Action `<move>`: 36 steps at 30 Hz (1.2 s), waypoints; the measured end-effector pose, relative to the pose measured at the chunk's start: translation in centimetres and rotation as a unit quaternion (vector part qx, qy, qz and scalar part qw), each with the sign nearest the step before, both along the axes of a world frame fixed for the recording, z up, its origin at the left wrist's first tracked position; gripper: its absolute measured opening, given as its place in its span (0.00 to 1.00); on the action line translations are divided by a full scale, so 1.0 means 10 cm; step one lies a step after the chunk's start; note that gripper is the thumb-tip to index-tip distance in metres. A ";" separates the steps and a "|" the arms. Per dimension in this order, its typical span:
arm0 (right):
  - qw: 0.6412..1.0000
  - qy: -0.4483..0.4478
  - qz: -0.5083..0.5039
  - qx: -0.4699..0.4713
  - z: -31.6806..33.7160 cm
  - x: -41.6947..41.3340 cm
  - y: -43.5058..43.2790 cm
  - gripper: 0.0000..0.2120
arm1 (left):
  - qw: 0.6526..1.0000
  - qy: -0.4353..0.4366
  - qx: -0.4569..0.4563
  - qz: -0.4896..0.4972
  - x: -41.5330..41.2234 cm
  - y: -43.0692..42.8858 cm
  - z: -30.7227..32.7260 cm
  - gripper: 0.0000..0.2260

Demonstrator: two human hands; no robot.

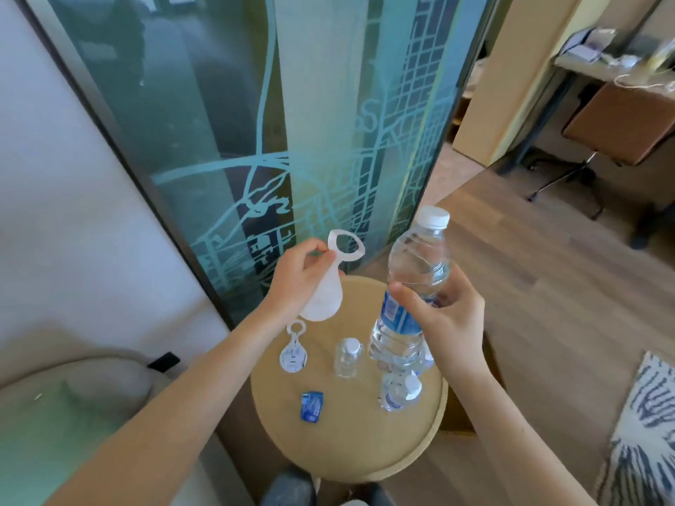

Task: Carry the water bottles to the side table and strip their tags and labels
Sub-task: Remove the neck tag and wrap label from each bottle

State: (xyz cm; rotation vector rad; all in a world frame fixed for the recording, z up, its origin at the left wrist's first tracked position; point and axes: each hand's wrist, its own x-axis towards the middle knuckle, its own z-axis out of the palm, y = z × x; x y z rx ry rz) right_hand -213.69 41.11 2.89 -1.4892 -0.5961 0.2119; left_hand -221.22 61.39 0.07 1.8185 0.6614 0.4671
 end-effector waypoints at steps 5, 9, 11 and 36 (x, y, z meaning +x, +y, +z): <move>1.000 0.015 -0.002 -0.016 -0.41 -0.16 0.24 0.16 | 0.990 0.103 -0.049 0.077 -0.28 0.32 -0.84 0.06; 0.998 0.041 -0.028 -0.030 -0.86 -0.25 0.48 0.17 | 0.971 0.177 -0.078 0.142 -0.47 0.57 -1.67 0.04; 0.997 0.058 -0.040 -0.030 -1.03 -0.27 0.56 0.17 | 0.960 0.202 -0.105 0.165 -0.53 0.61 -2.00 0.03; 0.985 0.145 -0.074 -0.059 -2.18 -0.37 1.06 0.19 | 0.921 0.286 -0.223 0.145 -0.16 0.83 -3.81 0.13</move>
